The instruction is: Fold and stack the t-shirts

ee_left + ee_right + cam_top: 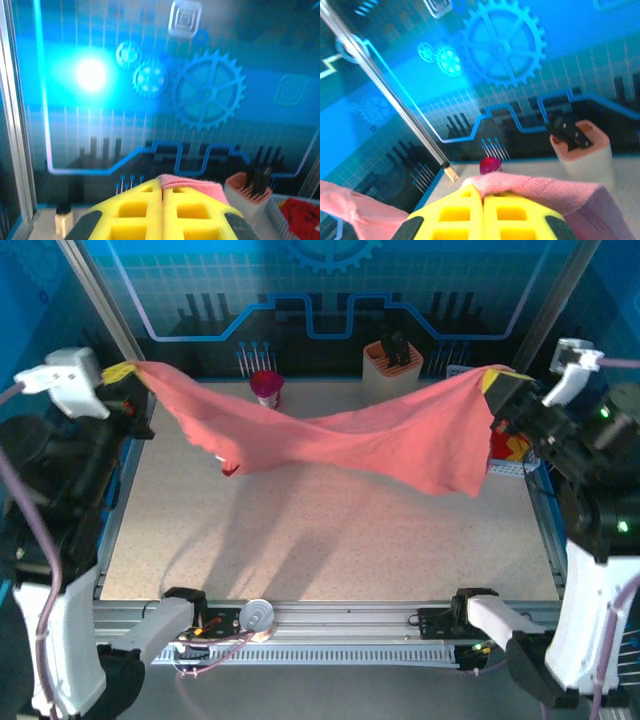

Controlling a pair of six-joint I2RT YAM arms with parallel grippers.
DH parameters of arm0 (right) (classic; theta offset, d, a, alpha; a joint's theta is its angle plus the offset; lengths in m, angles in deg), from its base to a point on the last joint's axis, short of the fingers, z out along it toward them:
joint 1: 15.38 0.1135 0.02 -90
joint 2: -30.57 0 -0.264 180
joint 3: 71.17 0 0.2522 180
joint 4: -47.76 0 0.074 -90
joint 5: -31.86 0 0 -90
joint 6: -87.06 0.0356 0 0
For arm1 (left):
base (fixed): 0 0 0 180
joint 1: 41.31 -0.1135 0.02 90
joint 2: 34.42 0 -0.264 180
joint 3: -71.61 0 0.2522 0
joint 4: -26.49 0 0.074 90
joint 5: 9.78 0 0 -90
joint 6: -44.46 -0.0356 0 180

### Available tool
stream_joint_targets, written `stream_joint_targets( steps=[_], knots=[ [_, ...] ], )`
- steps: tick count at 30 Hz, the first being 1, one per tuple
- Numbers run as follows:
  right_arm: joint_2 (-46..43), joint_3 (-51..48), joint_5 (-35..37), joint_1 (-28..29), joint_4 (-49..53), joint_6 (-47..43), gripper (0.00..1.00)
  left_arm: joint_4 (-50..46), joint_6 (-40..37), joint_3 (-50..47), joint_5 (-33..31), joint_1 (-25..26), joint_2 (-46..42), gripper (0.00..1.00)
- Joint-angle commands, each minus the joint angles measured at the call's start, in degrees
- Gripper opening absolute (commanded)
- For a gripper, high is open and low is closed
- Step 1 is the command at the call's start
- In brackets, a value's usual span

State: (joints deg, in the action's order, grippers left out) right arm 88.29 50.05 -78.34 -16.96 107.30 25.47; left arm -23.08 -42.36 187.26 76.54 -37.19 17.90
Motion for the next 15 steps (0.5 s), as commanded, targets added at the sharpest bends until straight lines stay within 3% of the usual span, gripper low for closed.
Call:
stream_joint_targets(
  steps=[1,8,15],
  knots=[
    [-5.6,-1.6,0.5,-0.8,-6.3,-2.5,0.0,7.3,-3.0,2.4,5.2,-0.5,-3.6,0.0],
    [-10.8,-1.9,-1.3,-0.9,-8.9,0.0,0.0,13.8,-4.8,3.9,9.6,-0.5,-8.2,0.0],
    [-12.2,2.1,1.1,-0.9,-6.9,0.3,0.0,13.5,-6.7,9.8,9.5,-0.5,-5.9,0.0]
  ],
)
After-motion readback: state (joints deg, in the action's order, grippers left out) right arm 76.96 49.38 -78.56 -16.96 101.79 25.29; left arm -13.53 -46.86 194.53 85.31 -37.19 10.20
